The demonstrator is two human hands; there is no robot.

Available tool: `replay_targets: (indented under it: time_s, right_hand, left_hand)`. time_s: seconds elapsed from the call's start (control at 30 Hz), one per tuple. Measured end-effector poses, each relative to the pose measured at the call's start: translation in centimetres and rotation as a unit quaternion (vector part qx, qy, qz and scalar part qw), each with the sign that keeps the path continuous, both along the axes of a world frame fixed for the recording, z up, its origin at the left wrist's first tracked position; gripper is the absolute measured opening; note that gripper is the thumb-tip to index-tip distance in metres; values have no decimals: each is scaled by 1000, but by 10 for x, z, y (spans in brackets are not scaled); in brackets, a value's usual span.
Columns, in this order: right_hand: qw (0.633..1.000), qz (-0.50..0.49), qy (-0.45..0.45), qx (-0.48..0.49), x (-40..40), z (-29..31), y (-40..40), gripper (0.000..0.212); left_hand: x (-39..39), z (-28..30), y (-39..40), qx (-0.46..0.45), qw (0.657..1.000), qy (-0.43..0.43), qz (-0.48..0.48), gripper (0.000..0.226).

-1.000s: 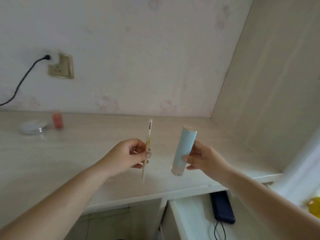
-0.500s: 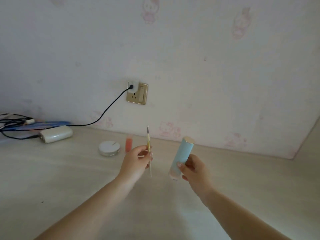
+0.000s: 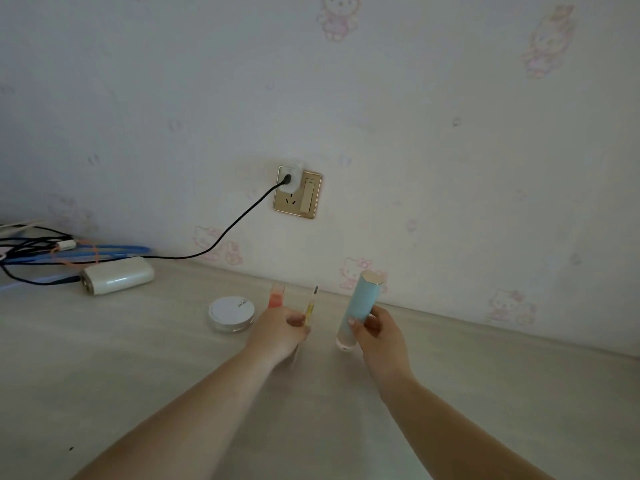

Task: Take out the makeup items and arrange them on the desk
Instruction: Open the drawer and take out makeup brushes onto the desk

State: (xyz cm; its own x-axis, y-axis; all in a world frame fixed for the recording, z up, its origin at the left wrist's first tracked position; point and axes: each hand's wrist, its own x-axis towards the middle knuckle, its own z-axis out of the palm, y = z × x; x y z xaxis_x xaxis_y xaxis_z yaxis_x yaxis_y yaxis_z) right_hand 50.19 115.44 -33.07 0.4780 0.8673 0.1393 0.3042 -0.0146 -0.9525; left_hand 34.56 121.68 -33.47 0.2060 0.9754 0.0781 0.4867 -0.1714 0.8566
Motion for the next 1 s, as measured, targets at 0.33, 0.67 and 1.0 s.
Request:
replay_targets:
  time_s: [0.33, 0.67, 1.0]
  right_hand:
    - [1000, 15, -6, 11, -14, -17, 22, 34]
    - [999, 4, -43, 3, -11, -26, 25, 46]
    - [998, 11, -66, -5, -10, -28, 26, 58]
  left_hand:
    - [2, -5, 13, 19, 989, 148, 12, 27]
    - [10, -10, 9, 55, 977, 204, 35, 20]
    - [12, -10, 5, 70, 974, 212, 31, 23]
